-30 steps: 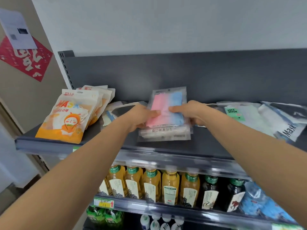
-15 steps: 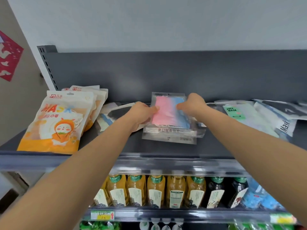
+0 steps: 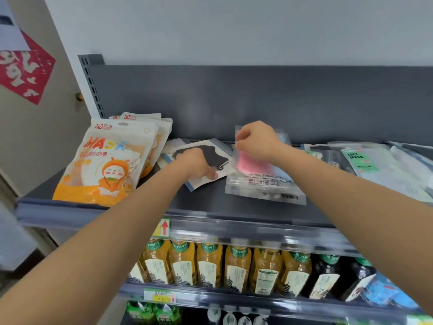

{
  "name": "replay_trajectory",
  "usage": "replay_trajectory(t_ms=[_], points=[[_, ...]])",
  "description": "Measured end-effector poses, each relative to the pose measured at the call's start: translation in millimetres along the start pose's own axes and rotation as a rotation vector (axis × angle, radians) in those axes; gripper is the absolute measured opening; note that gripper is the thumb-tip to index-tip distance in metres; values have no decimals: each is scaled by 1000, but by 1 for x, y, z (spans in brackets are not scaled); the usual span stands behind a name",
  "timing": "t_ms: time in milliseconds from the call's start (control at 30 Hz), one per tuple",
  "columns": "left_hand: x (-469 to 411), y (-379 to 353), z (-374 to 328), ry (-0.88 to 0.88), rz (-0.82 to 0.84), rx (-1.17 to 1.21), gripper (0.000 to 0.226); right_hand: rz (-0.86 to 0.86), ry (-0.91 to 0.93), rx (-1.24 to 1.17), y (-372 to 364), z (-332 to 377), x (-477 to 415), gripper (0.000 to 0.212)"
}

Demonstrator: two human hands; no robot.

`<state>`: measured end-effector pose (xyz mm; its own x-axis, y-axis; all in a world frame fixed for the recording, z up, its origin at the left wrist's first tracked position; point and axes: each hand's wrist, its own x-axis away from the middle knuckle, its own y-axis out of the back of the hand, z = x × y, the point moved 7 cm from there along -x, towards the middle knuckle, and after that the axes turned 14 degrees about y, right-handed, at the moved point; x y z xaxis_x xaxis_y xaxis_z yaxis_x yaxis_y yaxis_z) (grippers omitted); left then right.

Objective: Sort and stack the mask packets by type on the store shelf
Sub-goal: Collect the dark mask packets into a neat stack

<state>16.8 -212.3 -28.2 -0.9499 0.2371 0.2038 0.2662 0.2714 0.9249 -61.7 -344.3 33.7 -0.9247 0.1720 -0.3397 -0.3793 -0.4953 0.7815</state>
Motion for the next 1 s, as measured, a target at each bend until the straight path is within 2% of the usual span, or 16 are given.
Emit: replay_trajectory(t_ms=[100,267,367,500,700,800,933,1000], points=[[-1,-5,5,21,8,-54,76,43,53,-29,-2,3,-3,21],[1,-2,3,32,8,-29,85,143,161,-49,-5,12,-12,21],[5,0,4,67,-5,-51,75,170,204,-60,-4,10,-15,18],[10,5,-2,50,-103,-143,46,204,240,-54,-4,10,-16,18],[18,17,-5,32,-220,-161,26,284,307,-9,-8,16,-13,20],[23,26,-6,16,-303,-66,24,316,315,9,-10,14,-11,21],[30,47,-8,14,-410,201,26,292,283,1,-8,5,-14,20],[27,52,-11,24,-389,182,23,278,260,-21,-6,1,-16,21]])
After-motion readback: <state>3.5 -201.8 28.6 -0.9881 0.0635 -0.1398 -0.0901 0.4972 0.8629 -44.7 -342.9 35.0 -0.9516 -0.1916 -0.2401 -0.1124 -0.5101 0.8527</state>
